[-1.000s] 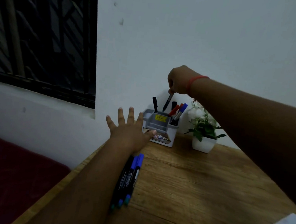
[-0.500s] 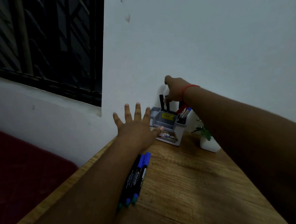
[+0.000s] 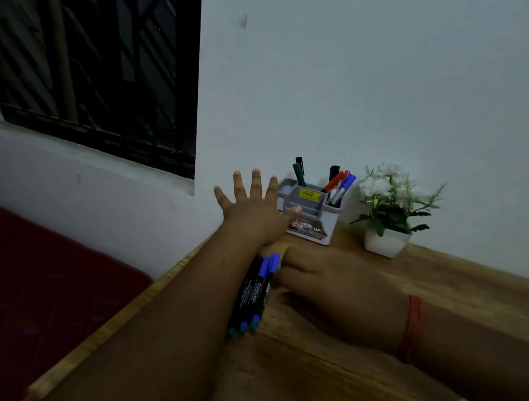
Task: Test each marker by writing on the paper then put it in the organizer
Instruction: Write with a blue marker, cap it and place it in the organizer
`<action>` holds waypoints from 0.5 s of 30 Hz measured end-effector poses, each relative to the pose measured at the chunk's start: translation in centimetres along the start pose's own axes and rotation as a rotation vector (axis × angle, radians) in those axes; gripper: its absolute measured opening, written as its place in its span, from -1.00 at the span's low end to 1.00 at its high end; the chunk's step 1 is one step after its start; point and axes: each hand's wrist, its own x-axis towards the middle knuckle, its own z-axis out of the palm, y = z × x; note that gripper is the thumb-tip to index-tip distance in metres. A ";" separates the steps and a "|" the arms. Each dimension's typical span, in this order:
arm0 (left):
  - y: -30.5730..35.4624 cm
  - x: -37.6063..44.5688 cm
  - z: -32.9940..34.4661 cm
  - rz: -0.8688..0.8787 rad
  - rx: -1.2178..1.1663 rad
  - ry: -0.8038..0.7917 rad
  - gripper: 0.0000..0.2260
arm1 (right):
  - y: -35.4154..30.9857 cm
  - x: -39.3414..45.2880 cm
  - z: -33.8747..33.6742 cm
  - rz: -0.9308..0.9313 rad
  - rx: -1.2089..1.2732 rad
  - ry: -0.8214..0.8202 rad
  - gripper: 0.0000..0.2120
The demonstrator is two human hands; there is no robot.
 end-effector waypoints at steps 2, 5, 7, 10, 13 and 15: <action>-0.2 -0.1 0.0 -0.005 -0.011 0.002 -0.18 | -0.9 -0.4 1.2 -0.047 -0.053 -0.091 -0.69; -0.4 0.0 0.0 -0.017 -0.015 0.005 -0.19 | -1.1 -0.3 1.7 -0.047 -0.040 -0.117 -0.65; -0.4 -0.1 0.1 -0.018 -0.015 0.008 -0.20 | -1.0 -0.1 1.7 -0.045 0.021 -0.125 -0.70; -0.3 -0.1 0.1 -0.011 -0.017 0.013 -0.20 | -1.0 0.0 1.2 -0.071 0.113 -0.164 -0.81; -0.3 -0.1 0.1 0.000 -0.013 0.026 -0.19 | -1.0 -0.6 0.9 -0.151 0.121 -0.211 -0.79; -0.3 -0.1 0.1 0.004 -0.005 0.035 -0.20 | -0.9 -1.2 0.7 -0.193 0.107 -0.236 -0.79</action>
